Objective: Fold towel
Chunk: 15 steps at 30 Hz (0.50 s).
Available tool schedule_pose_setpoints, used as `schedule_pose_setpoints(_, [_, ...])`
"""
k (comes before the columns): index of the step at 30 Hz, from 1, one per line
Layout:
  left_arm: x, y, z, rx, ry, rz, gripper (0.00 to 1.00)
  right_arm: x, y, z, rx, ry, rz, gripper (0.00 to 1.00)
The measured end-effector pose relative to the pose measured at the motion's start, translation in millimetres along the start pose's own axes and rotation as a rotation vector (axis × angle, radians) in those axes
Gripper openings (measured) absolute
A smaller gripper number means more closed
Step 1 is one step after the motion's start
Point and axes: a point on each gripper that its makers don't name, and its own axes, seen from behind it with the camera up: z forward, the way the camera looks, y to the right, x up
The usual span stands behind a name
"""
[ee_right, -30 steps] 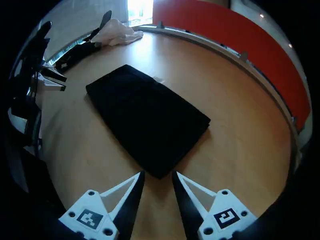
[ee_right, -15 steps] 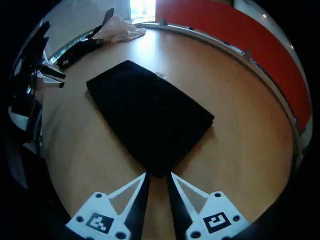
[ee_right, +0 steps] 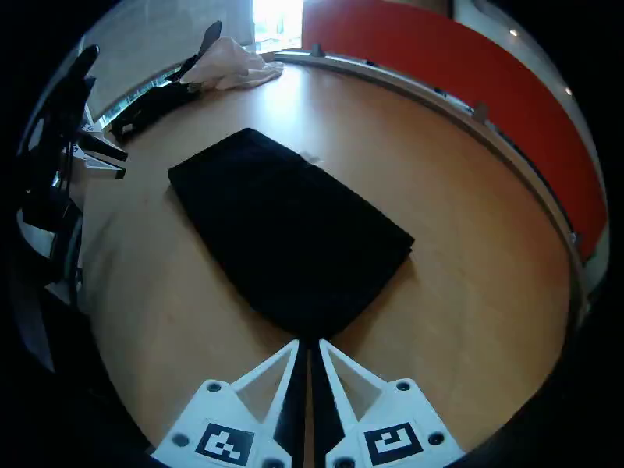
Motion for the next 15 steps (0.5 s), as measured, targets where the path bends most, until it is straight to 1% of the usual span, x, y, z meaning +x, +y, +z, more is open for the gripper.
schedule_pose_setpoints(6, [1.4, -0.6, 0.5, 0.000, 0.001, 0.002, 0.80, 11.3, 5.4, -9.9, -0.026, 0.017, -0.024, 0.09])
schedule_pose_setpoints(15, [4.1, 0.1, -0.8, 0.001, 0.006, -0.003, 0.80, 43.7, 15.0, -31.1, -0.072, 0.081, -0.037, 0.09])
